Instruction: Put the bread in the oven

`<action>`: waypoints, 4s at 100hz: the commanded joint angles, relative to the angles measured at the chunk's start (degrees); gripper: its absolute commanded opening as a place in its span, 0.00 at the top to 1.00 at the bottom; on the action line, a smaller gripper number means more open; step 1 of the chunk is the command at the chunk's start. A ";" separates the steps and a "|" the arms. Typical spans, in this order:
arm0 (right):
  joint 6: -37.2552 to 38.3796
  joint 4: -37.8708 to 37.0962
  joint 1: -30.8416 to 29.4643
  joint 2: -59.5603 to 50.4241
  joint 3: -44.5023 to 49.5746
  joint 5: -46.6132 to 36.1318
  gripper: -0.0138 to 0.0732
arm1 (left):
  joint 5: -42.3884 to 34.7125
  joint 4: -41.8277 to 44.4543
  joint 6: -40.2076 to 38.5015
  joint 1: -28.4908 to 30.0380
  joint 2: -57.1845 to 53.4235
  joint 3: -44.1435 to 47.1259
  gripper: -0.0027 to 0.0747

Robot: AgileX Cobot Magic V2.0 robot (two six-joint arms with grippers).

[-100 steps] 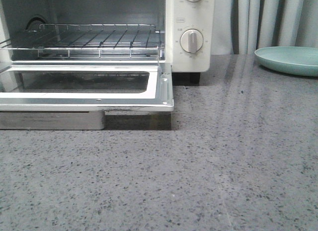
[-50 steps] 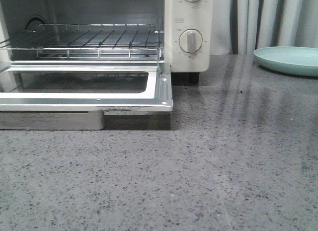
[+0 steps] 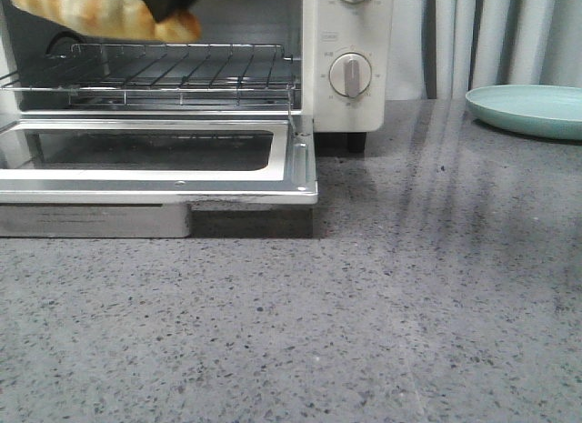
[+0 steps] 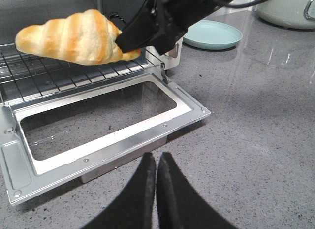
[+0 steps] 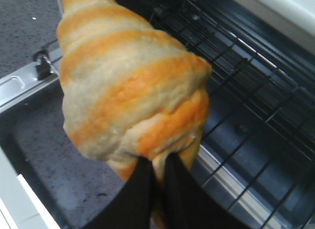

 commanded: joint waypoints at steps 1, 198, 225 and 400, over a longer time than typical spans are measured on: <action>0.15 -1.14 -1.93 -1.88 -1.88 -5.47 0.92 | -4.60 -1.59 -0.23 -0.45 0.75 -1.62 0.99; 2.09 -11.21 2.54 -66.61 46.05 -6.58 0.92 | -15.10 5.52 -0.23 -0.45 0.66 -1.02 0.99; 2.09 -13.13 2.54 -81.81 54.51 -5.70 0.92 | -18.73 5.43 -0.23 -0.45 0.66 2.90 0.99; 2.09 -13.60 2.54 -87.62 58.75 -6.14 0.92 | -32.70 0.44 -0.15 25.25 -12.11 27.28 0.99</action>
